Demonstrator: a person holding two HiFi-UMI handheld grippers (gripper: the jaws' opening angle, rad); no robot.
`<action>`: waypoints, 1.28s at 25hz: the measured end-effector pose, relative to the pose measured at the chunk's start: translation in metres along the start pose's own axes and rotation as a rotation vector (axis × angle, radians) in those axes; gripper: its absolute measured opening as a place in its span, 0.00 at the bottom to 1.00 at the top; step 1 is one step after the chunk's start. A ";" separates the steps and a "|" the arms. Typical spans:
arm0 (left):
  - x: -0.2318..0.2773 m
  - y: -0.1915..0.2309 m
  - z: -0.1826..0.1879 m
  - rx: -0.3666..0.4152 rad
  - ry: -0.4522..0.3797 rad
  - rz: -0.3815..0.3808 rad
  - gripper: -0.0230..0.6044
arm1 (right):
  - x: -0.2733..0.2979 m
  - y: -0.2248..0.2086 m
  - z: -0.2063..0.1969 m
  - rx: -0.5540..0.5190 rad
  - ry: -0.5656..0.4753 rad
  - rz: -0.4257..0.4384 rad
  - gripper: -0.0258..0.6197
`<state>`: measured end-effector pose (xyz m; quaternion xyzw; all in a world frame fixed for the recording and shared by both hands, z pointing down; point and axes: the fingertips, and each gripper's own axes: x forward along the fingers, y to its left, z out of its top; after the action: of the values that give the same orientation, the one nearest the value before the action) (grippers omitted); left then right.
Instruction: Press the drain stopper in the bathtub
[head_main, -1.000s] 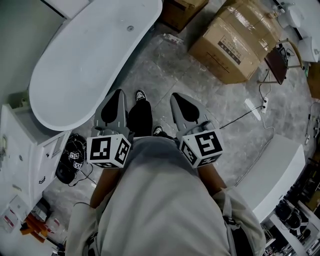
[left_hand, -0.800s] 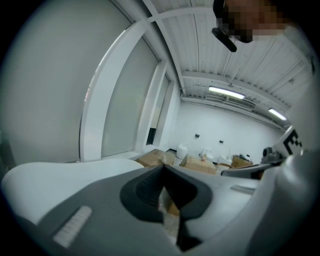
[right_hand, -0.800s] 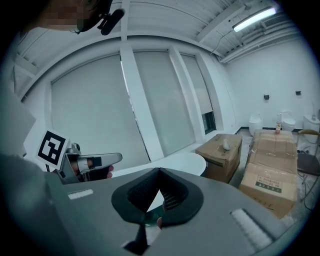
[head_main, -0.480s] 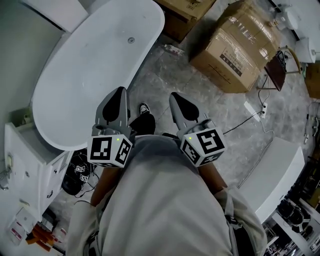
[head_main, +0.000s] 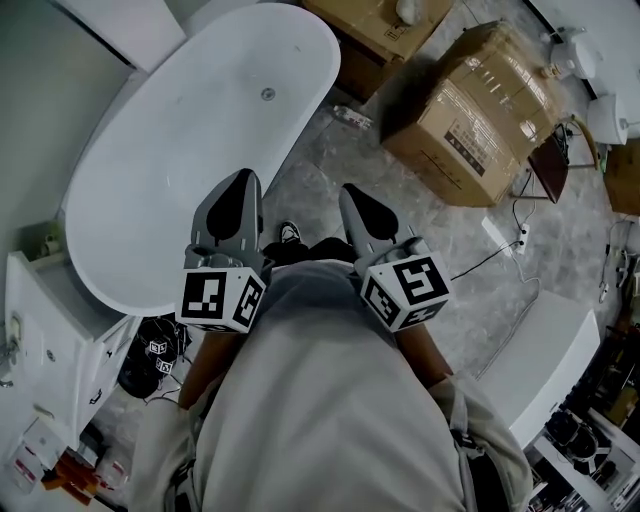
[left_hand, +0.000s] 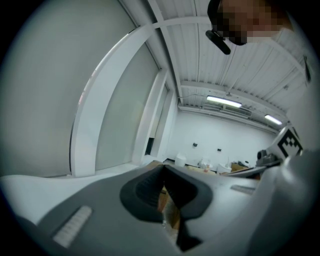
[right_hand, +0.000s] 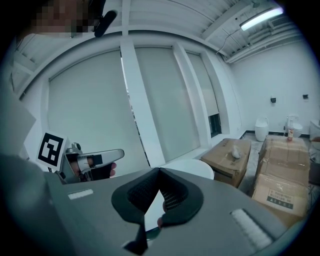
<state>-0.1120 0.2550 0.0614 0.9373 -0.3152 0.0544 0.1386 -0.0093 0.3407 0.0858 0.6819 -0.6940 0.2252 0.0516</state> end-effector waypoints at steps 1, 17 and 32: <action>0.002 0.004 0.001 0.005 0.000 0.003 0.04 | 0.004 -0.001 0.001 0.000 0.001 0.002 0.04; 0.086 0.034 0.017 0.037 0.004 0.075 0.04 | 0.092 -0.071 0.037 0.024 -0.008 0.050 0.04; 0.262 0.080 0.050 0.008 -0.002 0.273 0.04 | 0.260 -0.165 0.115 -0.053 0.122 0.299 0.04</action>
<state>0.0484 0.0284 0.0811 0.8862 -0.4399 0.0733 0.1258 0.1610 0.0616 0.1220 0.5543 -0.7892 0.2527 0.0775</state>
